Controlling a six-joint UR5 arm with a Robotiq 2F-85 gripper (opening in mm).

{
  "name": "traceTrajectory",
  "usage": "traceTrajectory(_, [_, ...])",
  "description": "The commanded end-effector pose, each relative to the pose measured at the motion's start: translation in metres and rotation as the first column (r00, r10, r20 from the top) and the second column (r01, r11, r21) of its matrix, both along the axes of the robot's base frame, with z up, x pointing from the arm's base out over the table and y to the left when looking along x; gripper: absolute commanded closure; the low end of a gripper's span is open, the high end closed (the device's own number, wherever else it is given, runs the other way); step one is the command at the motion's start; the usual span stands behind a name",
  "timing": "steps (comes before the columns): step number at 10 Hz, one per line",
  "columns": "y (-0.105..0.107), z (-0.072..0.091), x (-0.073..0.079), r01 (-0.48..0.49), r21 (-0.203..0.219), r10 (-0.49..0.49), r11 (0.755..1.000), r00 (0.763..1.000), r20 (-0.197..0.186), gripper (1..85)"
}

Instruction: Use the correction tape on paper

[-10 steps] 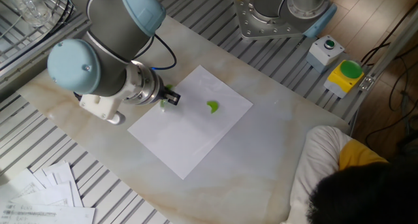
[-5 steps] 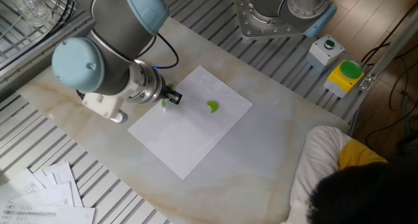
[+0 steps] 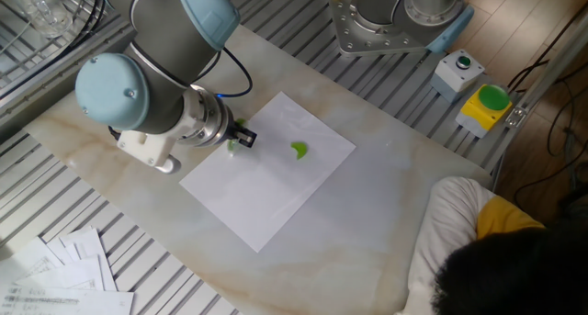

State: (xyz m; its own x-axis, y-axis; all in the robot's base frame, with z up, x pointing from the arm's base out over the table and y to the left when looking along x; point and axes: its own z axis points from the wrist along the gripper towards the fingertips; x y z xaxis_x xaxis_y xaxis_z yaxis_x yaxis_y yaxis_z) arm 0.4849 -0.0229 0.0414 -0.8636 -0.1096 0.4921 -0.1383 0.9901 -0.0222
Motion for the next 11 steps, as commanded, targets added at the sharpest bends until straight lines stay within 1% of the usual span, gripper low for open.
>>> traceTrajectory(1, [0.0030, 0.0000, 0.0009, 0.008, 0.011, -0.008, 1.000, 1.000, 0.004, 84.7])
traceTrajectory(6, [0.0002, -0.0033, -0.0010, 0.005, 0.008, -0.005, 1.000, 1.000, 0.006, 84.7])
traceTrajectory(11, [-0.0001, 0.0001, -0.0051, 0.005, -0.005, -0.005, 1.000, 1.000, -0.009, 84.7])
